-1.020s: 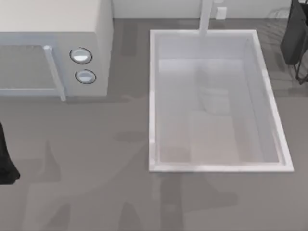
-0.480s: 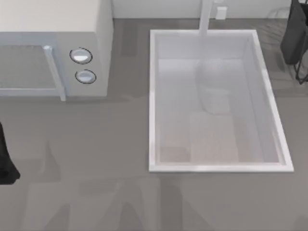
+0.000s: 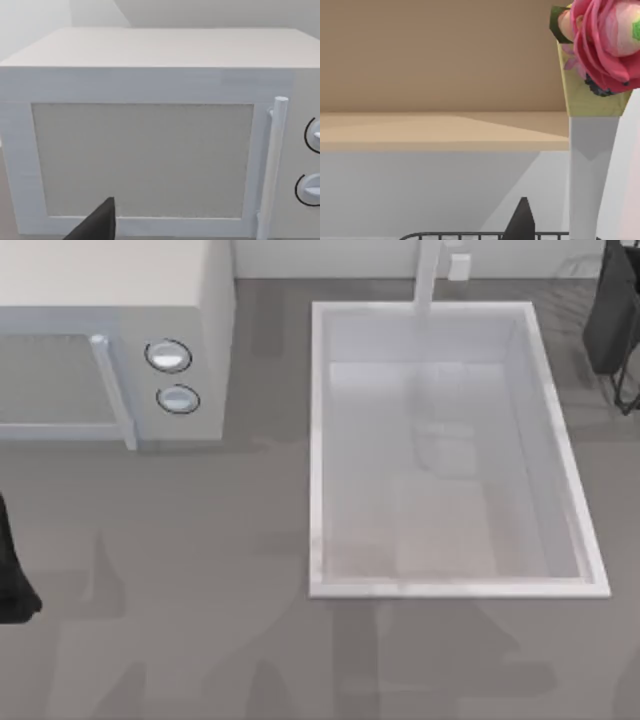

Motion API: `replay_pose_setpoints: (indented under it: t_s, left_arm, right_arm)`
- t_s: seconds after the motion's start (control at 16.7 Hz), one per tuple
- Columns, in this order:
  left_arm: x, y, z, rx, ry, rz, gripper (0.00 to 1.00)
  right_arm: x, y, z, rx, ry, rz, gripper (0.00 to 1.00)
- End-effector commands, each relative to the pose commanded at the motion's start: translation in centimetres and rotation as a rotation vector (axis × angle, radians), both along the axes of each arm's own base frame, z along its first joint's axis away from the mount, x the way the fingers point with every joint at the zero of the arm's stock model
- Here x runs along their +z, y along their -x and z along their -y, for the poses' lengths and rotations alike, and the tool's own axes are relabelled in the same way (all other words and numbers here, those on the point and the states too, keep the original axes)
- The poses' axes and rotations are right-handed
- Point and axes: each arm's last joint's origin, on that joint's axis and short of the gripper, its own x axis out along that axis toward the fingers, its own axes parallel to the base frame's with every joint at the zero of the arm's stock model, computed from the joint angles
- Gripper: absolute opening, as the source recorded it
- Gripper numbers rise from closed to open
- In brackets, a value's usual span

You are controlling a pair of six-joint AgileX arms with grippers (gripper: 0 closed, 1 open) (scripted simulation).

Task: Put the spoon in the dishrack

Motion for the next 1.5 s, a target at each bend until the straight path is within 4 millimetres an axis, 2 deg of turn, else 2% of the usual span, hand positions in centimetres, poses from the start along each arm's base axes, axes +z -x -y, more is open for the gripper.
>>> replay_pose_setpoints:
  t_s: [0.24,0.42,0.6,0.72,0.84,1.02,1.5]
  left_arm:
    - [0.0,0.0,0.0,0.000,0.000,0.000,1.00]
    - [0.0,0.0,0.0,0.000,0.000,0.000,1.00]
    - [0.0,0.0,0.0,0.000,0.000,0.000,1.00]
    - [0.0,0.0,0.0,0.000,0.000,0.000,1.00]
    - [0.0,0.0,0.0,0.000,0.000,0.000,1.00]
    - [0.0,0.0,0.0,0.000,0.000,0.000,1.00]
    - [0.0,0.0,0.0,0.000,0.000,0.000,1.00]
  right_arm:
    - [-5.3,-7.1,1.5,-0.003,0.009,0.010,0.00]
    - [-10.5,-11.5,1.0,-0.004,0.018,0.029,0.00]
    - [-15.1,-14.1,-0.5,-0.004,0.014,0.023,0.00]
    - [-17.2,-14.9,-1.4,-0.005,0.009,0.011,0.00]
    - [-17.9,-15.1,-1.7,-0.005,0.007,0.007,0.00]
    - [-17.9,-15.1,-1.7,-0.005,0.007,0.007,0.00]
    - [-17.9,-15.1,-1.7,-0.005,0.007,0.007,0.60]
